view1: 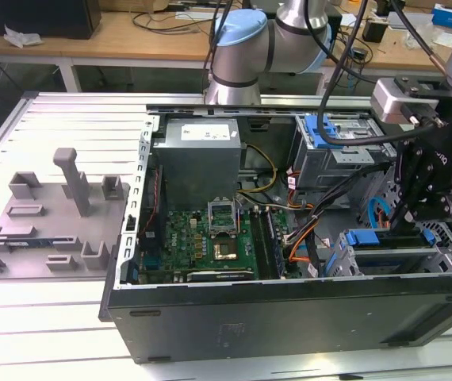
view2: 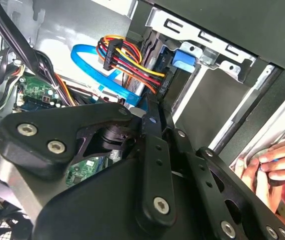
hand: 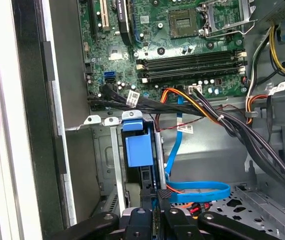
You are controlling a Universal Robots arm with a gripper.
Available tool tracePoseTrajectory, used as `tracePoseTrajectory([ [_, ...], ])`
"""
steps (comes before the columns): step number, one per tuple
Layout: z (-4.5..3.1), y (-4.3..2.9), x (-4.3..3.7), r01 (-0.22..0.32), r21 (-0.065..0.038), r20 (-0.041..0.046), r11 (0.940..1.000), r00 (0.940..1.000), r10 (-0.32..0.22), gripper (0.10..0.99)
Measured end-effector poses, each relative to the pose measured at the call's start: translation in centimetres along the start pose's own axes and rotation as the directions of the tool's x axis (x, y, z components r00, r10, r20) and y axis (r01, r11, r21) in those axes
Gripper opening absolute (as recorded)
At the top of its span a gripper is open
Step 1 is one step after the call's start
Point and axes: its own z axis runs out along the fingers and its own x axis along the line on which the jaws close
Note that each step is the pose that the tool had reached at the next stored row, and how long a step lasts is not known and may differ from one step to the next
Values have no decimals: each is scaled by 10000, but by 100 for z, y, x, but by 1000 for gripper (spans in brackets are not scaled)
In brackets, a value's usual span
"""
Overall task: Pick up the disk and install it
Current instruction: 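Insert the second disk wire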
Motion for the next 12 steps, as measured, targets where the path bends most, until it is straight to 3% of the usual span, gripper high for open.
tracePoseTrajectory([
  [12, 54, 6, -3, 251, 16, -3, 9997, 9997, -251, 161],
])
